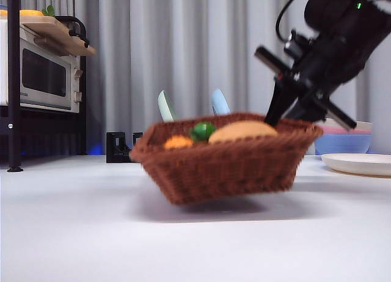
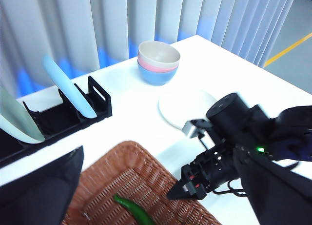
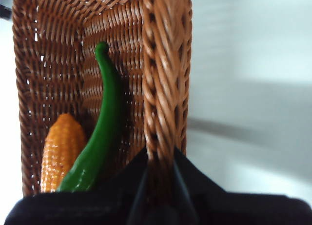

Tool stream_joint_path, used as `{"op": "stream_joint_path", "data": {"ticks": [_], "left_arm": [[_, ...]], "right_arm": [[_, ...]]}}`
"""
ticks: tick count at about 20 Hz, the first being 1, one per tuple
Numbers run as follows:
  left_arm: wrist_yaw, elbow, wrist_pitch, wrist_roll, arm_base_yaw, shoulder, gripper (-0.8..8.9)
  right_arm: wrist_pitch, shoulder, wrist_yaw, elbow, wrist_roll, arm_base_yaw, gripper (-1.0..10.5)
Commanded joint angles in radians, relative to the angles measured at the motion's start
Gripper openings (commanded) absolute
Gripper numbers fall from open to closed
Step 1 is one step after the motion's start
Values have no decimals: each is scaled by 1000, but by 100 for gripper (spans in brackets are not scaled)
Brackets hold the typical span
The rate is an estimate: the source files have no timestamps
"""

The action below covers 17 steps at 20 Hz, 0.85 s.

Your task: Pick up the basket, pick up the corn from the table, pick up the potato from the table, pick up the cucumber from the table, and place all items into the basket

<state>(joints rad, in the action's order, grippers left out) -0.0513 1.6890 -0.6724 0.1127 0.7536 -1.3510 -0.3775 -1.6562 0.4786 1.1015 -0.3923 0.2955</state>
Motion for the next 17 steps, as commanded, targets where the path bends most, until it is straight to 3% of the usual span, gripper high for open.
{"op": "stream_joint_path", "data": {"ticks": [1, 3, 5, 7, 9, 12, 13, 15, 16, 17], "left_arm": [[-11, 1, -11, -35, -3, 31, 628], [-31, 1, -35, -43, -3, 54, 628], [-34, 1, -65, -60, -3, 69, 628], [-56, 1, -99, -91, -3, 74, 627], [-102, 1, -152, -130, -3, 75, 624], [-251, 1, -264, -179, -3, 76, 606], [-299, 1, -304, -195, -3, 76, 489], [-357, 1, -379, -216, -4, 78, 100], [-369, 0, -409, -217, -4, 80, -11], [-367, 0, -431, -211, -6, 84, -8]], "right_arm": [[14, -41, 13, 3, -28, 2, -16], [11, -57, 11, 3, -30, 2, 22], [11, -57, 3, 3, -31, 2, 243], [-5, -56, -63, 3, -45, 1, 490], [-39, -50, -87, 3, -28, -7, 537], [-105, 19, -107, 3, 47, -18, 535], [-120, 60, -124, 3, 67, -18, 531], [-134, 155, -156, 3, 106, -18, 471], [-136, 213, -168, 3, 130, -18, 329], [-139, 261, -169, 3, 150, -18, 189]]}}
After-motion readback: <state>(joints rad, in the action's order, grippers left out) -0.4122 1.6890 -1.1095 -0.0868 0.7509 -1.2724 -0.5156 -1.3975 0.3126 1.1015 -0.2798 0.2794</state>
